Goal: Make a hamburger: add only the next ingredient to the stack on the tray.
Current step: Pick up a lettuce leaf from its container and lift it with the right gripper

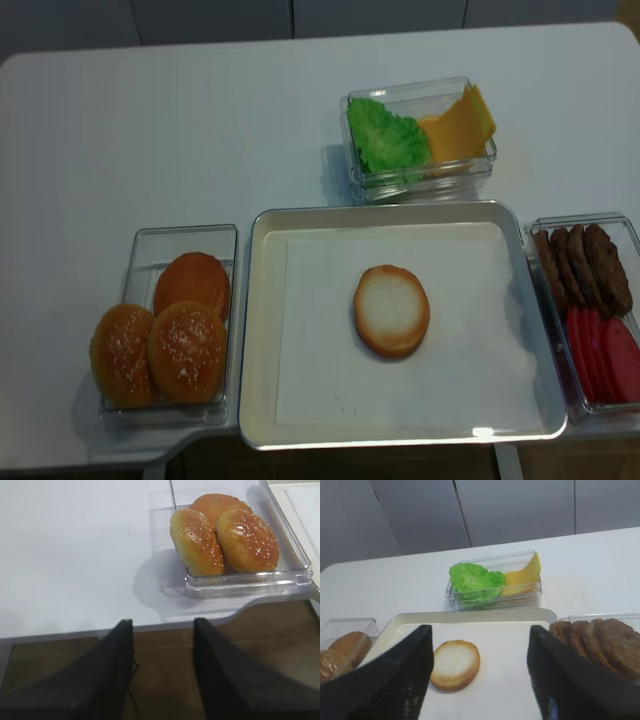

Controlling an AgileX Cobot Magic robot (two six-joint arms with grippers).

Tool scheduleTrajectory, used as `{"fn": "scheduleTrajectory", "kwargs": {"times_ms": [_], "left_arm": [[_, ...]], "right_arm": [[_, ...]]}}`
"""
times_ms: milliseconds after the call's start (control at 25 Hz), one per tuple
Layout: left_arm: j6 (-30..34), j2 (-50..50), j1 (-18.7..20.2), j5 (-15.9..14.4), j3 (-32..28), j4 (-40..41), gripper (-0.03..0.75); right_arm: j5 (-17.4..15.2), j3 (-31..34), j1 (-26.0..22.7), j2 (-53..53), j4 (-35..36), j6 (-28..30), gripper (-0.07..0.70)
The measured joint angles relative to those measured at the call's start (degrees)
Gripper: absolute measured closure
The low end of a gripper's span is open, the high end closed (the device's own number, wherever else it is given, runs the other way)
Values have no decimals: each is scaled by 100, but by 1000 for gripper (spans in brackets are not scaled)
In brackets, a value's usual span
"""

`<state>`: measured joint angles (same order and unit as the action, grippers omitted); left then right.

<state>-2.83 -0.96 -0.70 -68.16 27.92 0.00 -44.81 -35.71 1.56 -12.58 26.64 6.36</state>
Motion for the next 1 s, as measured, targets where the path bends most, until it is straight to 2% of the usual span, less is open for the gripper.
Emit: {"fn": "scheduleTrajectory", "kwargs": {"times_ms": [200, 360, 520, 680, 840, 1000], "left_arm": [[0, 0, 0, 0, 0, 0, 416], [0, 0, 0, 0, 0, 0, 416], [0, 0, 0, 0, 0, 0, 416], [0, 0, 0, 0, 0, 0, 416], [0, 0, 0, 0, 0, 0, 416], [0, 0, 0, 0, 0, 0, 416]], "right_arm": [[333, -801, 0, -1612, 162, 181, 185], [276, -1426, 0, -2890, 533, 912, 189], [203, -2000, 23, -4018, 1206, 1567, 202], [203, -2789, 407, -5262, 1455, 1929, 221], [203, -3696, 909, -6584, 1492, 1996, 225], [-59, -4800, 1250, -8100, 1526, 2007, 225]]}}
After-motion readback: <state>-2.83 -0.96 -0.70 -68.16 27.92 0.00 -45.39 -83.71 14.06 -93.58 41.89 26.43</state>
